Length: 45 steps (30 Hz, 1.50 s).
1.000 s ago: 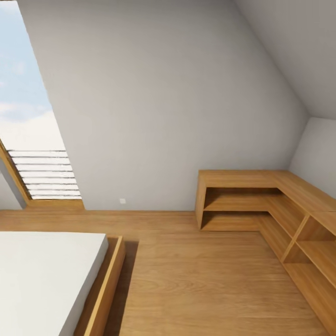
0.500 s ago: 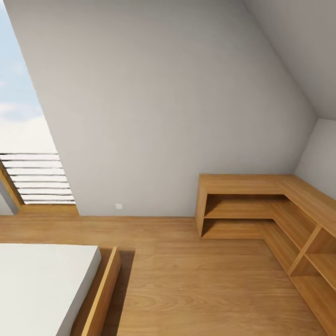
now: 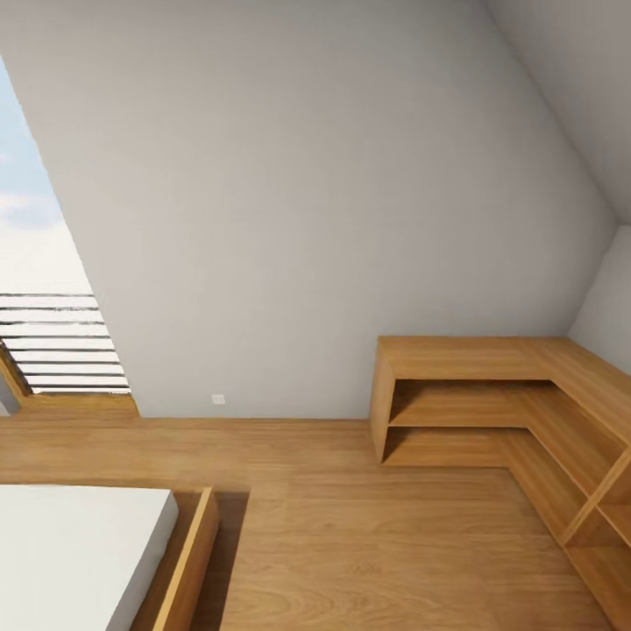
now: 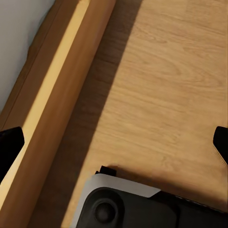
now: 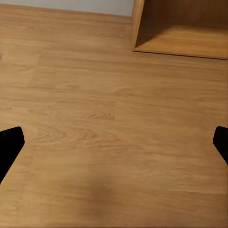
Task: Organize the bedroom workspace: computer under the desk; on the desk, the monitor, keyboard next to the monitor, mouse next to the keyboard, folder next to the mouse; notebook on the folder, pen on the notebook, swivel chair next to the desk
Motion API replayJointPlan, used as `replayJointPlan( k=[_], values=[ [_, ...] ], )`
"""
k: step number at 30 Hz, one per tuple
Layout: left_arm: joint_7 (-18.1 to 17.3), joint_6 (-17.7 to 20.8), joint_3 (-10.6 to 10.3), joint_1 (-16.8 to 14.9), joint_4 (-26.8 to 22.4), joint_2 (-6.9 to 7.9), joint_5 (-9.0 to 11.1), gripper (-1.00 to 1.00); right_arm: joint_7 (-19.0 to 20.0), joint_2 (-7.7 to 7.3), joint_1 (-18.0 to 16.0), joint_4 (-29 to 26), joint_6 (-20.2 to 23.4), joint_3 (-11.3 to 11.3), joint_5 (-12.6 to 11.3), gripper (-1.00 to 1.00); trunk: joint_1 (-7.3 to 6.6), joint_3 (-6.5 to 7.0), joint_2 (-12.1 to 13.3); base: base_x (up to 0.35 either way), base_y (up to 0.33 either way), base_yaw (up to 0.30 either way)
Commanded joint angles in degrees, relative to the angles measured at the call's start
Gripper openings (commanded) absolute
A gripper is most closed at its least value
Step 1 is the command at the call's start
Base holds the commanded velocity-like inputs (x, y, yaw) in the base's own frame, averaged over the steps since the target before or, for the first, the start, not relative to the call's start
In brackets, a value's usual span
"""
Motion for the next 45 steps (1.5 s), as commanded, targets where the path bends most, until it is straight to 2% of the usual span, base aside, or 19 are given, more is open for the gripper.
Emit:
replayJointPlan(
  k=[1, 10, 23, 45],
  values=[
    [0.46, -0.08, -0.31, 0.01, -0.11, 0.02, 0.05, 1.0, -0.31, 0.0, -0.05, 0.08, -0.15, 0.48, -0.07, 1.0, 0.07, -0.11, -0.11, 0.333, 0.0, 0.0],
    [0.46, -0.08, -0.31, 0.01, -0.11, 0.02, 0.05, 1.0, -0.26, -0.04, -0.05, 0.08, -0.15, 0.54, -0.04, 1.0, 0.07, -0.11, -0.11, 0.333, 0.0, -0.059],
    [0.46, -0.08, -0.31, 0.01, -0.11, 0.02, 0.05, 1.0, -0.22, -0.05, -0.05, 0.1, -0.15, 0.65, 0.05, 1.0, 0.07, -0.11, -0.11, 0.311, 0.0, -0.223],
    [0.46, -0.08, -0.23, 0.01, -0.03, 0.02, 0.1, 1.0, -0.22, -0.14, -0.05, 0.11, 0.27, 0.58, -0.03, 1.0, 0.07, -0.16, -0.11, 0.039, 0.0, -0.26]
  ],
)
